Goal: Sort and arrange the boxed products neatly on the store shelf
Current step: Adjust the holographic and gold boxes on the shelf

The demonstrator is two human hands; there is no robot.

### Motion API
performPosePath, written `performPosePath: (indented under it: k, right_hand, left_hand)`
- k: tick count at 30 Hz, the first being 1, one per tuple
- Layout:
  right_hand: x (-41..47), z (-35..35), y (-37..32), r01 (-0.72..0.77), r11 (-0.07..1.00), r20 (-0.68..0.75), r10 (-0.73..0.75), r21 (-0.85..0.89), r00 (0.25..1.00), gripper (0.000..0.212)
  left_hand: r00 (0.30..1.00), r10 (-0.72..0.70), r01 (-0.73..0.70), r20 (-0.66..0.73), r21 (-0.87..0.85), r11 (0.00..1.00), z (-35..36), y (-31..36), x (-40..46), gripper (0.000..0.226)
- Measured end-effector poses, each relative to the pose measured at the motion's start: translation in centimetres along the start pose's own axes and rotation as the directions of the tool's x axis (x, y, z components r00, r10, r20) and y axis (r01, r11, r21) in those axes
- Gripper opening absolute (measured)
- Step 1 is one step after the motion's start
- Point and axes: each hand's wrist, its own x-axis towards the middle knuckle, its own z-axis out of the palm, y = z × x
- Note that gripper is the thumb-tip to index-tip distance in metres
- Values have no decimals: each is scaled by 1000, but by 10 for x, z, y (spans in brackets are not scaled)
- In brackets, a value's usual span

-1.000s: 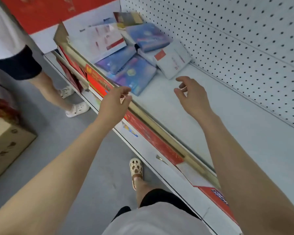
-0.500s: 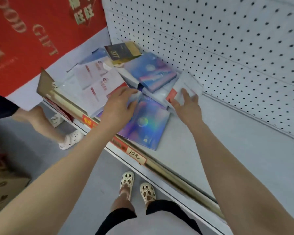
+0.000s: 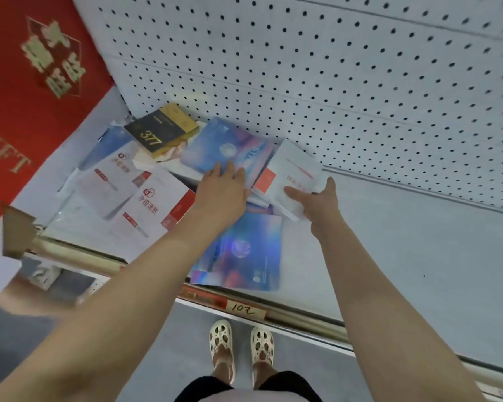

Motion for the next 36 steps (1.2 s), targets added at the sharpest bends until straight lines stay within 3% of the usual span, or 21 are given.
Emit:
performPosePath:
  k: [2, 4, 6, 10, 13, 15, 18, 21, 24, 28, 32, 34, 36]
  right_hand:
    - [-2, 2, -3, -33, 999, -18, 33, -17, 999, 110]
    - [-5, 0, -7, -30, 997, -63, 35, 73, 997, 112]
    - [-7, -7, -13, 44, 993, -135, -28, 114, 990, 92]
    - [-19, -39, -25, 241, 970, -359, -236, -32, 903, 54]
    - [-29, -64, -16, 287, 932, -310, -346, -220, 886, 38]
    - [-32, -74, -3, 261, 871, -233, -380, -417, 895, 40]
    - [-32, -79, 8, 254, 846, -188, -376, -469, 907, 52]
    - [-26, -84, 13, 174, 889, -283, -313, -424, 907, 47]
    - [-23, -86, 22, 50, 851, -263, -216, -523, 940, 44]
    - [-28, -89, 26, 114, 944, -338, -221, -308, 915, 28]
    - [-42, -95, 9, 261, 965, -412, -231, 18, 882, 11]
    - [-50, -103, 1, 288, 947, -464, -192, 144, 865, 13]
    - [-60, -115, -3, 308, 945, -523, -207, 111, 827, 15]
  left_hand:
    - [1000, 18, -18, 3, 22, 1000, 1, 3, -3, 58]
    - [999, 35, -35, 14, 28, 999, -1, 6, -4, 57]
    - [998, 66, -66, 14, 6, 998, -2, 13, -6, 55]
    - [987, 157, -157, -37, -4, 988, -3, 43, -15, 53]
    - [969, 220, -229, -111, -69, 971, -5, 61, -14, 53]
    - [966, 206, -224, -154, -112, 968, -9, 60, 1, 52]
    - [978, 168, -186, -123, -153, 971, -17, 43, 37, 73]
    - [981, 191, -182, 27, -195, 964, -21, 27, 67, 106]
    - [967, 224, -201, 125, -168, 965, -23, 24, 88, 117]
    - [980, 193, -186, 50, -115, 976, -31, 32, 100, 108]
    - [985, 172, -168, -3, -234, 958, -52, 37, 98, 69]
    - [978, 179, -206, -110, -341, 917, -68, 39, 94, 52]
    - [945, 166, -277, -281, -422, 863, -81, 42, 86, 36]
